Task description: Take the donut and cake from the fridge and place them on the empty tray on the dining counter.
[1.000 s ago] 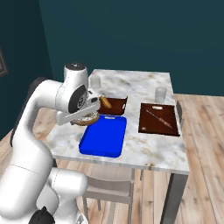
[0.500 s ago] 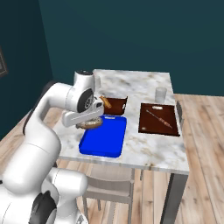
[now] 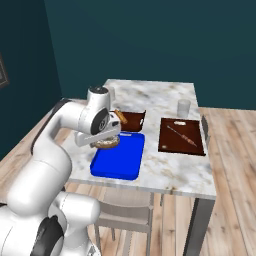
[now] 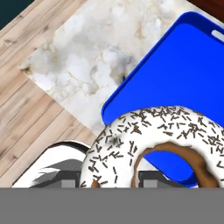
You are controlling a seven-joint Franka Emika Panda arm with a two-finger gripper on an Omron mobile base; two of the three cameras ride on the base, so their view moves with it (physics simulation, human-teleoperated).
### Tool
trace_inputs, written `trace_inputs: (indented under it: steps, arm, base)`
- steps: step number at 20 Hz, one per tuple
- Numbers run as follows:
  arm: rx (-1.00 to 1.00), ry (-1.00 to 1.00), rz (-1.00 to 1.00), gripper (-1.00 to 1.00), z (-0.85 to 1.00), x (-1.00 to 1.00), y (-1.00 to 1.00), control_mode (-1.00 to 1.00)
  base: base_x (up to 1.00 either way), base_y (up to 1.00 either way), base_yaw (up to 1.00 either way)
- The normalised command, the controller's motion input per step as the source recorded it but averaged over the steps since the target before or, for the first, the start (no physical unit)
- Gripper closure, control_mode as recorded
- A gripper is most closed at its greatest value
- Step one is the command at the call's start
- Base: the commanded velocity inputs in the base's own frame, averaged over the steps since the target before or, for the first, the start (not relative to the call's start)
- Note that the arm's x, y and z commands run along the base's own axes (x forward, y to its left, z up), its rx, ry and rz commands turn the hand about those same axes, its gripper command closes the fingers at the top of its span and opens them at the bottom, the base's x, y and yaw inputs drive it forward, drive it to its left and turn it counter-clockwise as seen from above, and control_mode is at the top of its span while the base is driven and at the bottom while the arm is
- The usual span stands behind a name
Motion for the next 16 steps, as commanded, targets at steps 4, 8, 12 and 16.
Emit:
trace_inputs:
  steps: [4,8,12,16]
  arm:
    - [0.01,-0.01,-0.04,1.00,-0.12,0.32,0.00,-1.00]
    - [0.02,0.00,-0.01,1.00,-0.20,0.29,0.00,-1.00]
    - [0.02,0.02,0.00,1.00,-0.28,0.29,0.00,-1.00]
    - [0.00,0.01,0.00,1.00,-0.29,0.34,0.00,-1.00]
  base:
    - [0.00,0.00,0.00]
    - [0.00,0.00,0.00]
    - [0.00,0.00,0.00]
    - [0.00,0.00,0.00]
